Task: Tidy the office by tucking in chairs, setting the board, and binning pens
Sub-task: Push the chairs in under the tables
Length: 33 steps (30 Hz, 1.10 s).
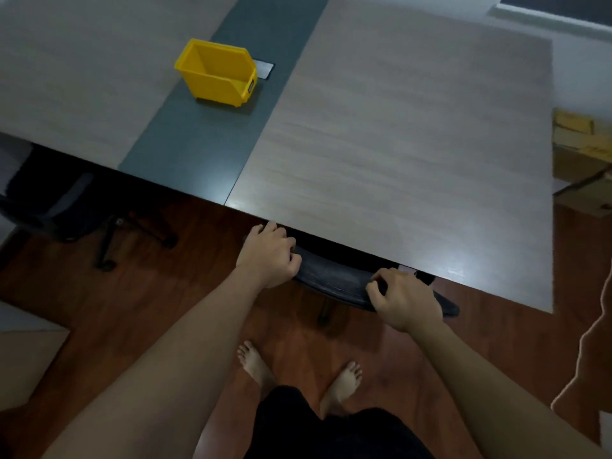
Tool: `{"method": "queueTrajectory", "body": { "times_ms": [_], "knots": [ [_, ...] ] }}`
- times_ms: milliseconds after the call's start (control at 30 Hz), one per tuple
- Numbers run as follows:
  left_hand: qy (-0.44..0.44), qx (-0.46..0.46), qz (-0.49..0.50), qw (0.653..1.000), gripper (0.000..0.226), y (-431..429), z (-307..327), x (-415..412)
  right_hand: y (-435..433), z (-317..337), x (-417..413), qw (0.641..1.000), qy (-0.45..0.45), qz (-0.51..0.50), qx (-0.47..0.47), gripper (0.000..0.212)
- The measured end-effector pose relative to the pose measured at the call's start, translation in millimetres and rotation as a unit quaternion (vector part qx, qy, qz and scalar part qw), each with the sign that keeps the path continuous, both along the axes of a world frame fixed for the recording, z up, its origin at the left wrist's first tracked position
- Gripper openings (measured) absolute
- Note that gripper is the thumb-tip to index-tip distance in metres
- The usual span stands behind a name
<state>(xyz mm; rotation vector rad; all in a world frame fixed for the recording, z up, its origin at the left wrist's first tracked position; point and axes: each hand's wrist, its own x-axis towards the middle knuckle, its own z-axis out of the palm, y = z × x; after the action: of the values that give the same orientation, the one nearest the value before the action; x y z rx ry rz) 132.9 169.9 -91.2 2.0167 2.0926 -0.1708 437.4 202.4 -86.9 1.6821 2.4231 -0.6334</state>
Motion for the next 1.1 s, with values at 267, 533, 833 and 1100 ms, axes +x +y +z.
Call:
{"method": "queueTrajectory", "body": {
  "times_ms": [267,533,833,1100],
  "knots": [
    [-0.107,0.022,0.193,0.975,0.061,-38,12,-34,5,16,-35,0.998,-0.010,-0.008,-0.067,0.081],
    [-0.183,0.029,0.332,0.925,0.066,-117,37,-177,-7,45,-183,0.991,0.102,0.067,-0.052,0.081],
    [-0.207,0.099,0.449,0.864,0.060,-230,57,-335,-51,61,-378,0.976,0.143,0.163,-0.030,0.090],
    [-0.196,0.147,0.535,0.809,0.058,-336,76,-437,-115,65,-521,0.953,0.135,0.265,-0.058,0.082]
  ]
}}
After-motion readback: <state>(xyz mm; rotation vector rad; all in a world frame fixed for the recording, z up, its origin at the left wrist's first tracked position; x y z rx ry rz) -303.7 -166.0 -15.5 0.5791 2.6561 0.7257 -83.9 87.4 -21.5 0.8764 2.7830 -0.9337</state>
